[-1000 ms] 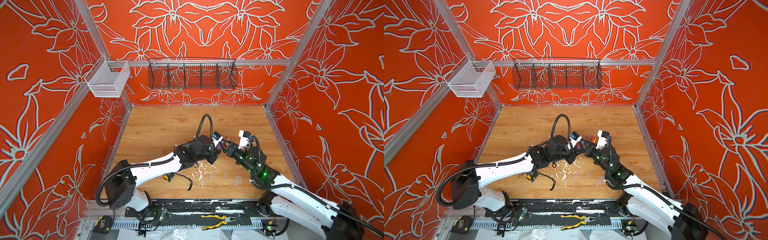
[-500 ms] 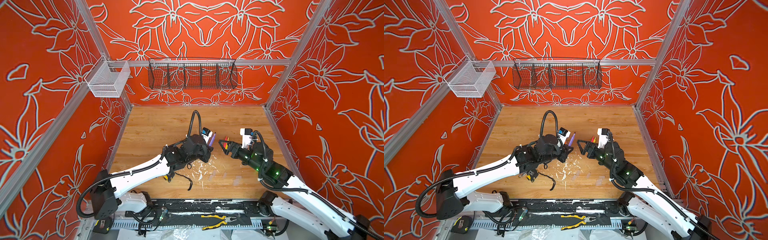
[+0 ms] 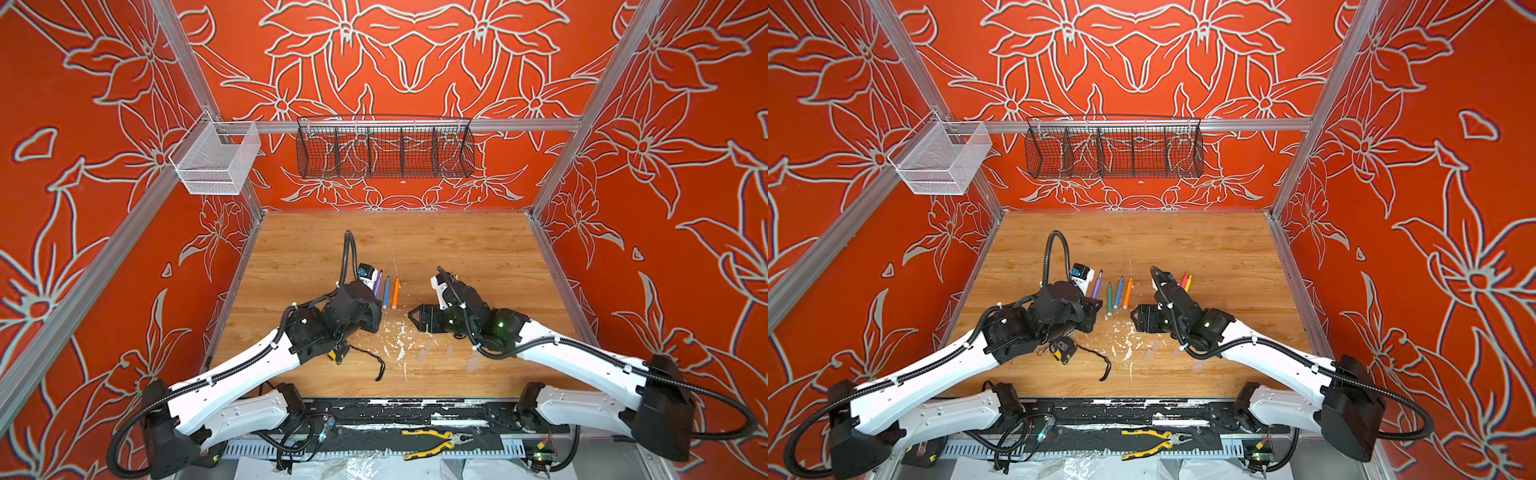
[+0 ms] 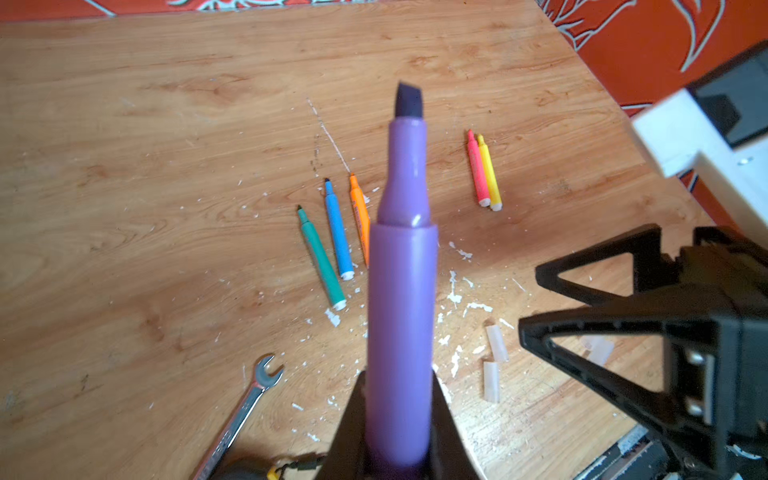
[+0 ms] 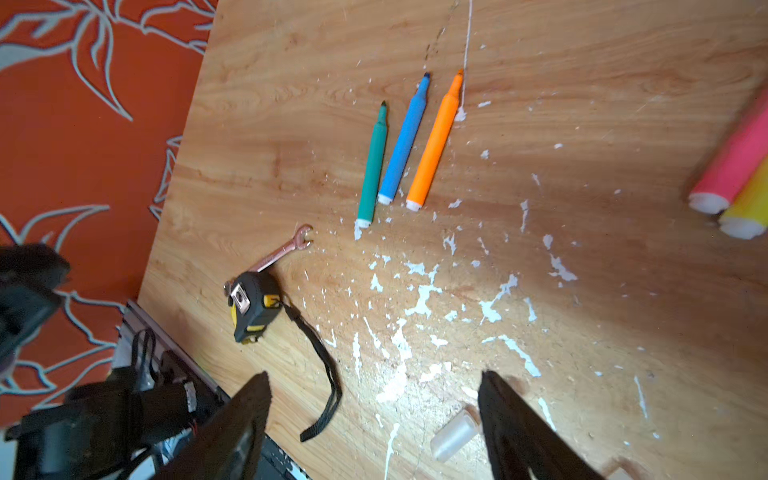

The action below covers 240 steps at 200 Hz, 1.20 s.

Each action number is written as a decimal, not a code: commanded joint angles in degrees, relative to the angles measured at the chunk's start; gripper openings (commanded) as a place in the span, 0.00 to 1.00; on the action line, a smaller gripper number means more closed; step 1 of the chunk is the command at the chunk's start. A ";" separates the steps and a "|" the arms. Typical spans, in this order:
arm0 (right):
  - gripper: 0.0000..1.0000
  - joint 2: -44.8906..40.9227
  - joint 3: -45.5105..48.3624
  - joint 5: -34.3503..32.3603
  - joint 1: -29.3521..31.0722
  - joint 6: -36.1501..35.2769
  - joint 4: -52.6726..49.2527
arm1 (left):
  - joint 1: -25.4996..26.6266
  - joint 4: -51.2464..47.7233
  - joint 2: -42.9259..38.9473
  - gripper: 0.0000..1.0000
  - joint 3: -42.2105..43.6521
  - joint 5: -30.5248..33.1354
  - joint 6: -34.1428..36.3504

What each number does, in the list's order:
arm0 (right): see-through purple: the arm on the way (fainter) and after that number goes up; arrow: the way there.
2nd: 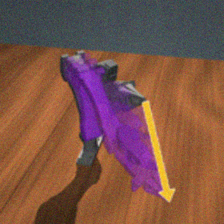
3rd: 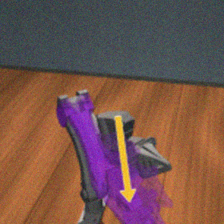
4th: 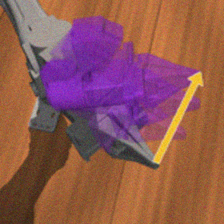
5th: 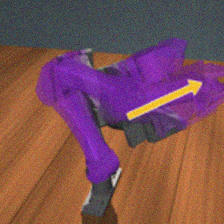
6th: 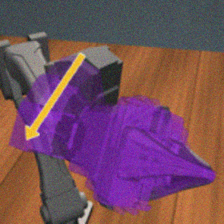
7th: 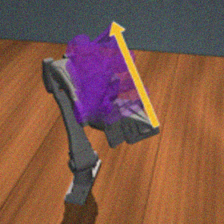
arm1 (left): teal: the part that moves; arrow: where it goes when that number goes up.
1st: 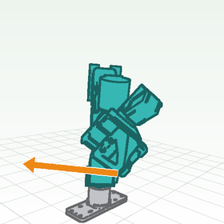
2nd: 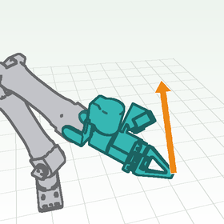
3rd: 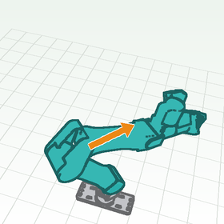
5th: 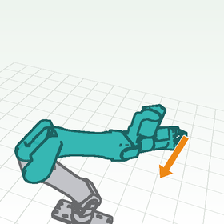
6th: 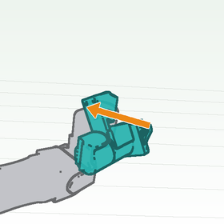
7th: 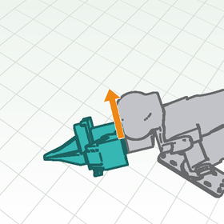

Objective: Insert the pens into the pen caps
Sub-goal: 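Hold the purple marker upright in the left gripper while the right moves to the caps, then lower the right gripper over a translucent pen cap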

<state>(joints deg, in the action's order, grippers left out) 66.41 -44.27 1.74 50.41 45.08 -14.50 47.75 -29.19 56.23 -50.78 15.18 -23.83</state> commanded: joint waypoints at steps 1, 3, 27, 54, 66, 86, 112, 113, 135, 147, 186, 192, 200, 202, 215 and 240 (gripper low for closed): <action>0.77 -0.24 -0.74 -6.25 2.36 1.35 -2.77 | -2.39 1.58 -3.92 0.00 2.38 -2.60 -1.18; 0.77 -0.41 -0.56 -6.65 2.51 1.55 -2.80 | -2.53 1.70 -4.11 0.00 2.43 -2.92 -1.16; 0.76 -1.23 2.05 -9.47 3.42 4.62 -2.47 | -2.66 0.51 -4.98 0.00 2.89 -2.87 -1.22; 0.75 2.79 1.93 -8.98 3.64 6.19 -0.62 | -2.66 0.36 -5.38 0.00 5.53 -0.33 -2.88; 0.73 5.93 0.30 -8.51 3.81 5.56 -0.42 | -2.66 1.15 -5.81 0.00 7.28 -1.00 -3.09; 0.67 10.37 -2.66 -10.81 4.07 5.33 -4.48 | -2.74 3.94 -7.23 0.00 10.25 -3.34 -2.39; 0.65 10.32 -3.09 -12.59 4.96 6.38 -7.21 | -2.75 4.96 -7.81 0.00 9.78 -6.38 2.79; 0.65 10.27 -3.14 -12.70 5.05 6.36 -7.34 | -2.79 4.90 -7.80 0.00 9.72 -6.43 2.98; 0.65 9.89 -5.63 -16.33 7.88 5.96 -14.31 | -2.75 2.93 -7.83 0.00 8.96 -6.75 4.83; 0.64 9.88 -5.45 -16.18 8.88 5.83 -15.64 | -2.75 3.17 -8.85 0.00 10.47 -7.53 4.49; 0.62 11.95 -2.23 -15.56 11.04 5.94 -14.49 | -2.79 0.51 -12.96 0.00 12.79 -3.93 1.49; 0.62 12.47 -1.83 -15.86 11.11 6.15 -14.38 | -2.75 1.36 -13.35 0.00 13.14 -4.79 1.93; 0.62 12.84 -1.22 -16.10 11.11 6.33 -13.89 | -2.75 2.01 -13.50 0.00 13.34 -5.33 2.14; 0.62 12.98 -1.00 -16.15 11.11 6.46 -13.68 | -2.75 2.03 -13.51 0.00 13.34 -5.33 2.20; 0.62 13.56 -0.44 -16.39 11.11 6.76 -13.19 | -2.75 1.44 -12.84 0.00 12.84 -4.28 2.16; 0.60 15.40 0.26 -16.42 11.11 7.25 -12.07 | -2.75 1.30 -10.52 0.00 12.07 -3.93 2.23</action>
<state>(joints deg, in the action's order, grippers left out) 80.16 -45.17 -12.62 61.25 50.41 -26.35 45.32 -27.83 43.97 -37.80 10.46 -21.45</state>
